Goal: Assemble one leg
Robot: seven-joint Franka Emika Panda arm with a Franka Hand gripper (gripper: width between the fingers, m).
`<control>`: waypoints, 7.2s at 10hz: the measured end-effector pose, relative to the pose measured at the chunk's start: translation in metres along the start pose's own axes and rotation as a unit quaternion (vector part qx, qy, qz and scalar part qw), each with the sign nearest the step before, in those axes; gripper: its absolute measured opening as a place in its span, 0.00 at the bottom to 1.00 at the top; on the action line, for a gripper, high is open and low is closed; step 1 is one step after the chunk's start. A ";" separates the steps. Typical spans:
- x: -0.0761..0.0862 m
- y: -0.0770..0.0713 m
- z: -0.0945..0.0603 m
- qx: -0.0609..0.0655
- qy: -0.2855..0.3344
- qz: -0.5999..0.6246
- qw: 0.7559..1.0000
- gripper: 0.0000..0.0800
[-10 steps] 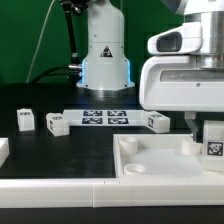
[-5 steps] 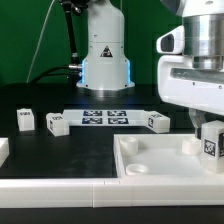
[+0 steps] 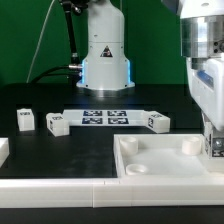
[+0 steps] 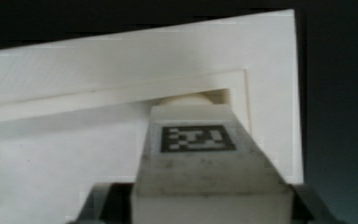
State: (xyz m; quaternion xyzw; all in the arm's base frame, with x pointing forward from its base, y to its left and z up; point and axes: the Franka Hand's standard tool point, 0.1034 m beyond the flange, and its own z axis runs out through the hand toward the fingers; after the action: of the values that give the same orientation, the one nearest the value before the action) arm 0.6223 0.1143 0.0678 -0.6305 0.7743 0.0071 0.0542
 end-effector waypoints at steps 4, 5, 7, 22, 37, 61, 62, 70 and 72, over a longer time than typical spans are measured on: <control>-0.001 0.000 0.000 -0.001 -0.007 0.033 0.999 0.44; -0.001 0.000 0.000 -0.001 -0.007 0.015 1.000 0.61; 0.000 0.000 0.000 0.000 -0.006 -0.054 0.999 0.80; -0.001 -0.004 -0.004 -0.023 0.015 -0.642 0.766 0.51; -0.001 0.001 -0.002 0.002 0.004 0.043 0.999 0.36; -0.001 -0.002 -0.004 -0.018 0.014 -0.679 0.734 0.81; -0.002 -0.003 -0.005 -0.016 0.015 -0.691 0.722 0.81; -0.001 -0.004 -0.004 -0.006 0.018 -0.585 0.811 0.36; -0.001 -0.003 -0.004 0.002 0.021 -0.480 0.877 0.36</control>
Offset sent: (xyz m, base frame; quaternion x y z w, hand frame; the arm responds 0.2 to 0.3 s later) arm 0.0000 0.0000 0.0000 0.0000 0.0000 0.0000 1.0000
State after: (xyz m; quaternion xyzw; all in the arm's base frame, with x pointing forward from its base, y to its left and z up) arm 0.6247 0.1148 0.0719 -0.9249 0.3771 -0.0344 0.0356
